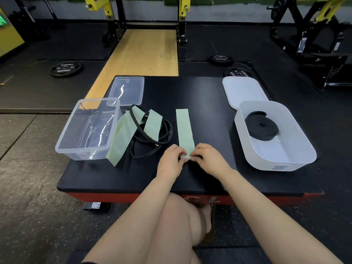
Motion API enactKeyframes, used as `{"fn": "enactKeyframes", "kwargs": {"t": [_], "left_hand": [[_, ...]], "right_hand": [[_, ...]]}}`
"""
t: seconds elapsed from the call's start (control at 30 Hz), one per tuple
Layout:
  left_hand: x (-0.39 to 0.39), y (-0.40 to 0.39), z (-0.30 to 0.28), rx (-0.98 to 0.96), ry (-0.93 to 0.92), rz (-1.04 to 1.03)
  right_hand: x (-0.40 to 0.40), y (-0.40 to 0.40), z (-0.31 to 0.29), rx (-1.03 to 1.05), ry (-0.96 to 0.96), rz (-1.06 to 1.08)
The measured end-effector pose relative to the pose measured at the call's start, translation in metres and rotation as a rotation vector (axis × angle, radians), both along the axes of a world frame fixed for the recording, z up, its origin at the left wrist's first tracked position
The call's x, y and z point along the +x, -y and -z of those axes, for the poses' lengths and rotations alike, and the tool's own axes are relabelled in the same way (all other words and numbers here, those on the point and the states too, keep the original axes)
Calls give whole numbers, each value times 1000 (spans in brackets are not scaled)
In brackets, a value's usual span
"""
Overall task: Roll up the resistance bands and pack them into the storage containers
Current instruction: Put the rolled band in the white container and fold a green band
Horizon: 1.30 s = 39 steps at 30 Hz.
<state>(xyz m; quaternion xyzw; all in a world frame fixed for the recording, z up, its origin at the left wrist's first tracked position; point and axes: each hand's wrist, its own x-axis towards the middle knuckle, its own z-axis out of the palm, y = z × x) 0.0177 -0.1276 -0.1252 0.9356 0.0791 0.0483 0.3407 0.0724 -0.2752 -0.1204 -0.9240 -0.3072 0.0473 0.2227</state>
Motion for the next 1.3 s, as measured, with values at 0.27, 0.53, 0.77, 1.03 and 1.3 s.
{"fn": "enactKeyframes", "kwargs": {"t": [0.27, 0.53, 0.77, 1.03, 1.3], "left_hand": [[7, 2, -4, 24, -73, -19], [16, -1, -6, -117, -112, -50], [17, 1, -1, -96, -73, -81], [15, -1, -2, 81, -14, 6], [25, -1, -4, -66, -77, -90]], "right_hand": [[3, -3, -5, -28, -11, 68], [-10, 2, 8, 52, 161, 46], [5, -3, 2, 10, 69, 38], [21, -6, -7, -40, -64, 21], [6, -5, -1, 39, 75, 79]]}}
